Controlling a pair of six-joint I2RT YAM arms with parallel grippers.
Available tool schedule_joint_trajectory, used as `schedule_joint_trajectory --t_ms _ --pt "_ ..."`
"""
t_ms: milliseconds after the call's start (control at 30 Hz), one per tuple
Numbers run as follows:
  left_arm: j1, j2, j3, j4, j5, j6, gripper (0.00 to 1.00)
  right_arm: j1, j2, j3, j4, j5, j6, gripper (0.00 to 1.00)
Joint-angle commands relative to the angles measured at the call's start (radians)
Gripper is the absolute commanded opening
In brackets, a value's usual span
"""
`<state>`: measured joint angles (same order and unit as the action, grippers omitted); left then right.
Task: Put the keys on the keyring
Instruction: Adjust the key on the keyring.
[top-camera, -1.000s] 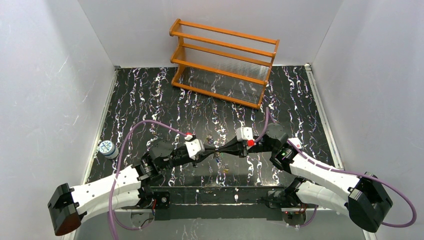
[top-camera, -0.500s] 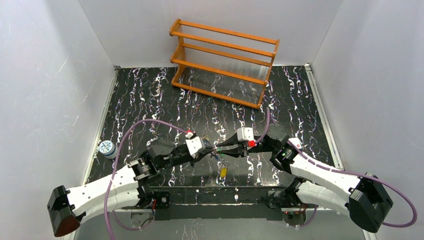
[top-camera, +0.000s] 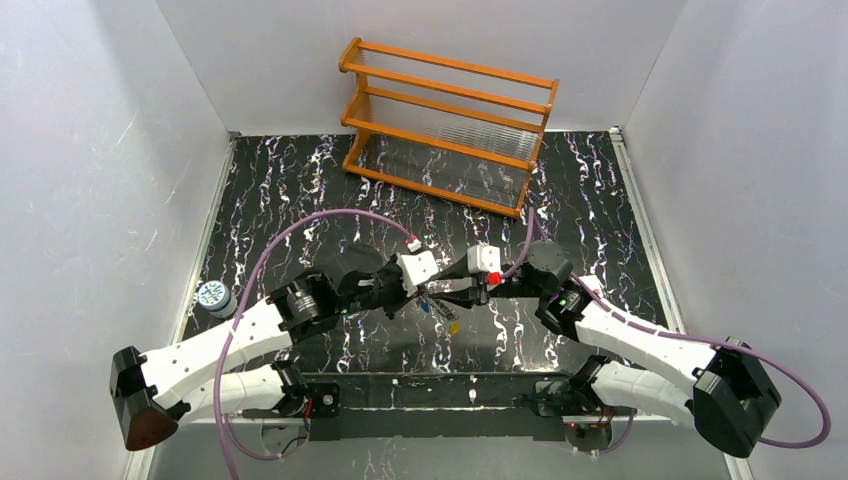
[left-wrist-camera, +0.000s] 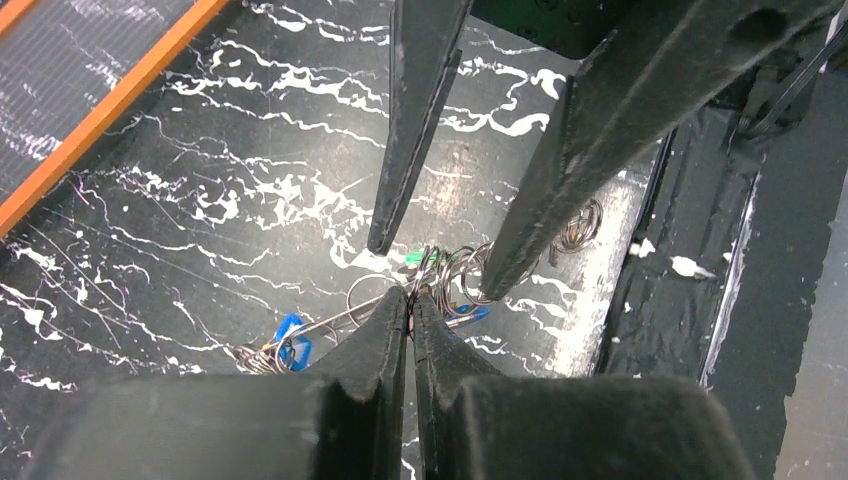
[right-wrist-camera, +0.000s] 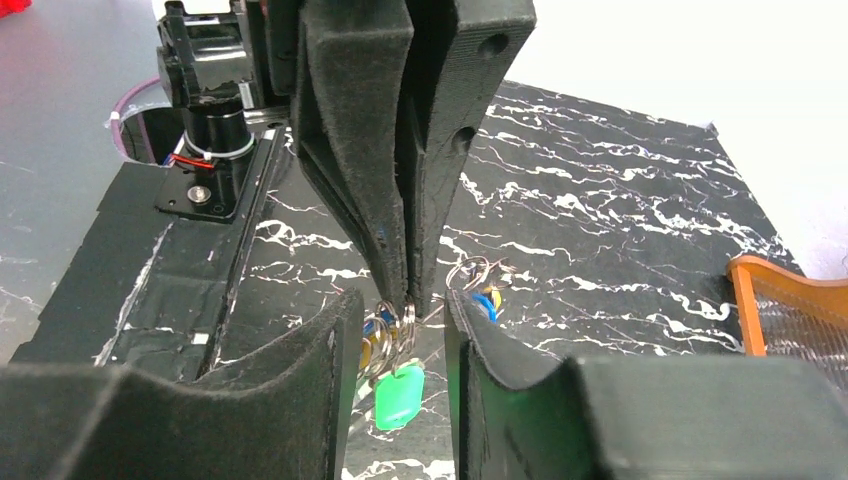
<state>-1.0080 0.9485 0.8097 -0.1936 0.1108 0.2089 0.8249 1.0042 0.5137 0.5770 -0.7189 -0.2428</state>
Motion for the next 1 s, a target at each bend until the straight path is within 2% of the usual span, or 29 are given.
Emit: schedule_joint_trajectory --t_ms 0,67,267,567,733,800,967 --pt "0.005 0.017 0.071 -0.102 -0.007 0.033 0.0 -0.001 0.028 0.05 0.042 0.013 0.002 0.4" --pt "0.005 0.019 0.075 -0.102 -0.002 0.035 0.0 -0.001 0.04 0.052 0.049 0.012 0.005 0.36" --pt "0.004 0.018 0.071 -0.098 0.02 0.04 0.0 -0.001 0.049 0.045 0.064 0.04 0.017 0.34" --pt "0.005 -0.007 0.046 -0.056 0.045 0.032 0.0 -0.001 0.106 0.065 0.064 -0.008 0.034 0.35" --pt "0.005 -0.017 0.036 -0.046 0.048 0.022 0.0 -0.002 0.117 0.068 0.042 -0.009 0.017 0.21" --pt "0.005 -0.019 0.033 -0.043 0.046 0.021 0.0 -0.002 0.117 0.072 0.032 -0.014 0.013 0.19" --pt "0.004 -0.02 0.029 -0.04 0.043 0.021 0.0 -0.001 0.1 0.067 0.027 -0.029 0.01 0.35"
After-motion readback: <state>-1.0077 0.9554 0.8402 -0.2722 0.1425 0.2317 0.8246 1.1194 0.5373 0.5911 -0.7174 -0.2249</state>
